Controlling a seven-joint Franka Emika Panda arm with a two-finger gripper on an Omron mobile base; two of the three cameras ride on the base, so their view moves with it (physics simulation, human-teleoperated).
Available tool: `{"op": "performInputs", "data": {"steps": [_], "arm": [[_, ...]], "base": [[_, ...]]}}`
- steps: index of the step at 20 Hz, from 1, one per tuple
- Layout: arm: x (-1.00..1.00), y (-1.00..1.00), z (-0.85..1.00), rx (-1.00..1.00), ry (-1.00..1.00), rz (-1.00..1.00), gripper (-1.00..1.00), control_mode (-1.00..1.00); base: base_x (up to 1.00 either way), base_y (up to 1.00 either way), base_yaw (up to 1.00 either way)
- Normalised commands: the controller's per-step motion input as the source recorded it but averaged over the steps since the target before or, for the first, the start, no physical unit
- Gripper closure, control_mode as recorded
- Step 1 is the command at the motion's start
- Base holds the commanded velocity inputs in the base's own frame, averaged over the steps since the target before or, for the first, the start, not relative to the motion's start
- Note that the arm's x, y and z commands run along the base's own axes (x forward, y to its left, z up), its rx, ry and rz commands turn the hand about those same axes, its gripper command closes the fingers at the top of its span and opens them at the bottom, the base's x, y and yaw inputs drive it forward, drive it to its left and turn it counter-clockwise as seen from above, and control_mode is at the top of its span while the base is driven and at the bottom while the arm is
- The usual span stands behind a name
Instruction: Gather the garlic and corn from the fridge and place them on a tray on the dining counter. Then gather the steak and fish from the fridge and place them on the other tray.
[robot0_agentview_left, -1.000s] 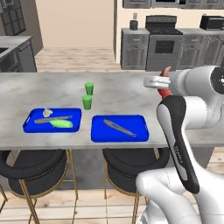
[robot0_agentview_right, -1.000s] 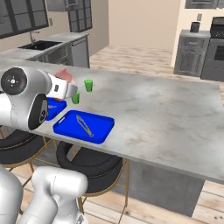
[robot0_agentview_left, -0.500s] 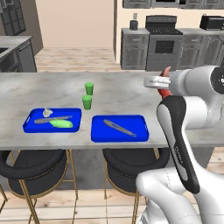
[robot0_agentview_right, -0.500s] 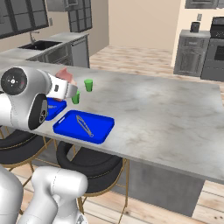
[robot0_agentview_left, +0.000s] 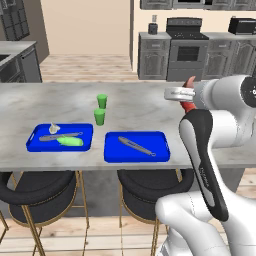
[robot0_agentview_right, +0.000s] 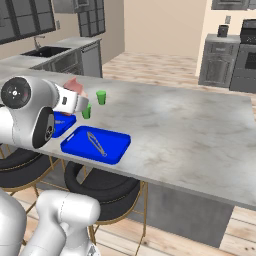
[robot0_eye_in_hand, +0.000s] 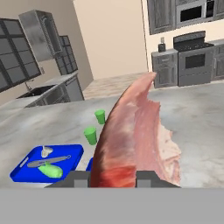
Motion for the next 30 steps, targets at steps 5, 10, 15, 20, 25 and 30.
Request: {"op": "performInputs", "data": {"steps": [5, 10, 15, 20, 25, 30], "arm": [[0.26, 0.07, -0.04, -0.01, 0.0, 0.01, 1.0, -1.0], [0.68, 0.04, -0.16, 0.0, 0.0, 0.01, 1.0, -1.0], [0.52, 0.0, -0.25, 0.01, 0.0, 0.01, 1.0, -1.0], [0.53, 0.0, -0.52, -0.04, 0.12, 0.0, 1.0, -1.0], [0.34, 0.0, -0.67, 0.0, 0.17, 0.0, 1.0, -1.0], [0.15, 0.0, -0.75, 0.0, 0.07, 0.0, 1.0, -1.0]], "base": [[0.0, 0.0, 0.0], [0.0, 0.0, 0.0], [0.0, 0.0, 0.0], [0.0, 0.0, 0.0], [0.0, 0.0, 0.0], [0.0, 0.0, 0.0]]}}
